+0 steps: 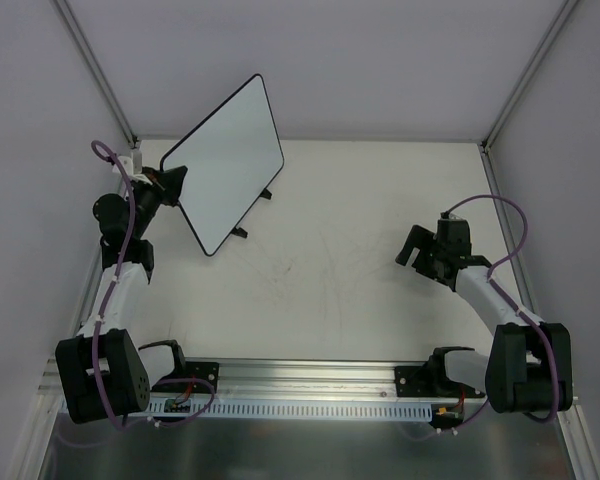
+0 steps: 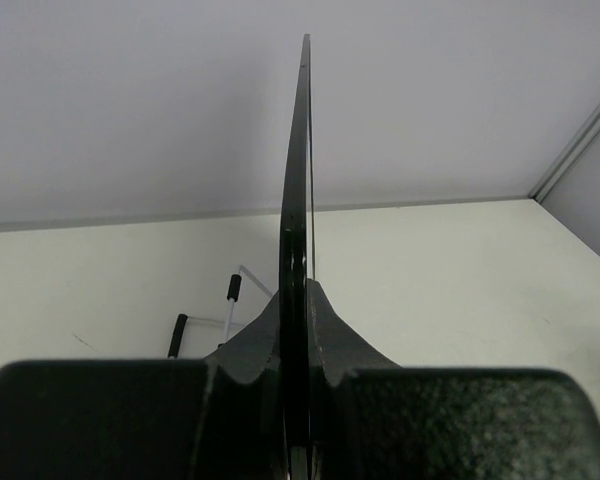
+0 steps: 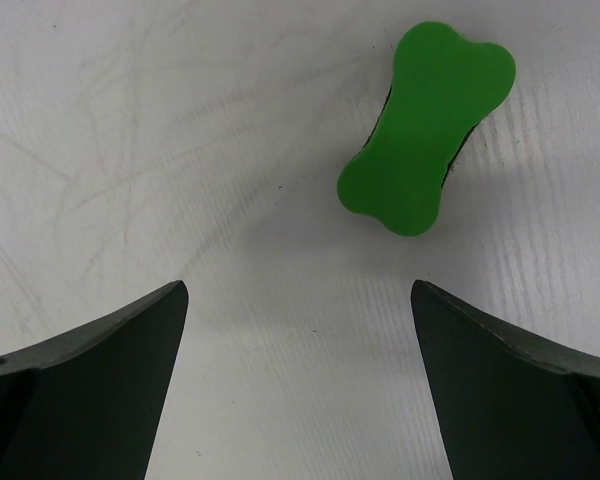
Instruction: Erase the whiteboard
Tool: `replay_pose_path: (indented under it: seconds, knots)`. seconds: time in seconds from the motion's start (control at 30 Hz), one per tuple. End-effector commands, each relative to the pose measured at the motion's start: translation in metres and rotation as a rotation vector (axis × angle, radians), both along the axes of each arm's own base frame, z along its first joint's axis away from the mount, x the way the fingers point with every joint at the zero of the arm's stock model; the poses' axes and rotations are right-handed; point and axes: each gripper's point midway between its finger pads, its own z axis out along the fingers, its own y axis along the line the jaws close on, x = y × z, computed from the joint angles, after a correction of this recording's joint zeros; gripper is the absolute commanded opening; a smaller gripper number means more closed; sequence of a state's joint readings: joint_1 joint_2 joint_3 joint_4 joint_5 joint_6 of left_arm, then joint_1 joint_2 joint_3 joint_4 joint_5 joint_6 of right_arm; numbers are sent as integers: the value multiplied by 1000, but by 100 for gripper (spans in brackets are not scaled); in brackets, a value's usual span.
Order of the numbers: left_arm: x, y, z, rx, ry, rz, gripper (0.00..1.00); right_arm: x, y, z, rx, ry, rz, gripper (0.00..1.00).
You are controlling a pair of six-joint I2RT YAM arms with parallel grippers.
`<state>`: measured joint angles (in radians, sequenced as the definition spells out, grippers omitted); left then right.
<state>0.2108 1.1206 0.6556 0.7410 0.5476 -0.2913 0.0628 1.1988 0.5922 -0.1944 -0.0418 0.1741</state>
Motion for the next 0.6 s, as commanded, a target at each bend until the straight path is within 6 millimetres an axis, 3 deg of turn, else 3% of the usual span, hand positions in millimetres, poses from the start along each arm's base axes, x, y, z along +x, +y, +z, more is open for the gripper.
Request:
replay_pose_path:
  seconds: [0.0,0.57]
  knots:
    - [5,16,-42,111,67,60,0,0,1,3,4,-15,6,99]
    - [-4,25,-102,86,256,112,0,-3,2,1,13,-24,11,99]
